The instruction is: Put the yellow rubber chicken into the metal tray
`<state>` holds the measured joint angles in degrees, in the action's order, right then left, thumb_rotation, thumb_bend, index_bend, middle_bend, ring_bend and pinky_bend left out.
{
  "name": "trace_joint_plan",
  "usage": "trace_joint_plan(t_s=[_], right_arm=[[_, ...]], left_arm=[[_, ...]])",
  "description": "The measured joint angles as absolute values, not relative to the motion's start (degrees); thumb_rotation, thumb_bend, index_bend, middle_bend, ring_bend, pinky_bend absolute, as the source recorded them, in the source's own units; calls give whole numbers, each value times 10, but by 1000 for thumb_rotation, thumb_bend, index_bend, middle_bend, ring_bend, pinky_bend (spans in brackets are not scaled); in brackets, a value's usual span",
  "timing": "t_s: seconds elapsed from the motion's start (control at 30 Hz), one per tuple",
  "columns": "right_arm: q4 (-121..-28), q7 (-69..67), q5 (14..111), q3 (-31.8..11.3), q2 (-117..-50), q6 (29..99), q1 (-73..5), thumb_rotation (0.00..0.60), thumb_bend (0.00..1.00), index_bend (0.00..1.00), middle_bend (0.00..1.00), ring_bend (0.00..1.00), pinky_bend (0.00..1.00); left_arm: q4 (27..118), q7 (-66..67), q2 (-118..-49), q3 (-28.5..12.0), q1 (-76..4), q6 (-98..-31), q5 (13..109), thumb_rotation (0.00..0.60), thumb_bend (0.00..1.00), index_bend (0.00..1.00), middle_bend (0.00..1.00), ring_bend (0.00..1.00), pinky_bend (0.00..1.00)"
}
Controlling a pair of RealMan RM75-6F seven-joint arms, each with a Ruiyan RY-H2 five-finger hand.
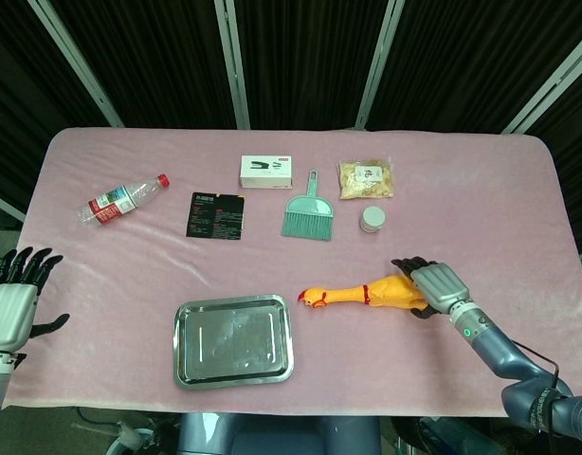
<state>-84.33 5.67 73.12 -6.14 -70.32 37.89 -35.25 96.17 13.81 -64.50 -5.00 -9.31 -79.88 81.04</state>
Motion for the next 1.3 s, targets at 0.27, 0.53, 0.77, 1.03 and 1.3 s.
trace_joint_plan(t_s=[0.27,0.53,0.77,1.03,1.3], right_arm=[[-826,44,727,-56,-719,376,-356,600,280,231,250,192,282],[-817,25,736,-56,-725,391,-357,600,280,515,458,382,433],[-810,-22,750,-61,-731,409,-353,600,318,807,656,598,652],[-814,-96,788,-63,-721,452,-340,600,383,934,751,694,747],[-846,-201,857,-56,-684,519,-319,600,387,946,759,701,756]], left_arm=[[957,133,-646,-48,-90,-801,806,600,46,162,97,40,18],[951,126,-647,-46,-88,-804,803,600,46,162,97,40,18],[949,119,-647,-45,-91,-800,805,600,46,171,105,40,18],[949,97,-646,-45,-110,-779,823,600,46,228,208,132,85],[959,66,-656,-61,-153,-742,841,600,50,306,300,245,212]])
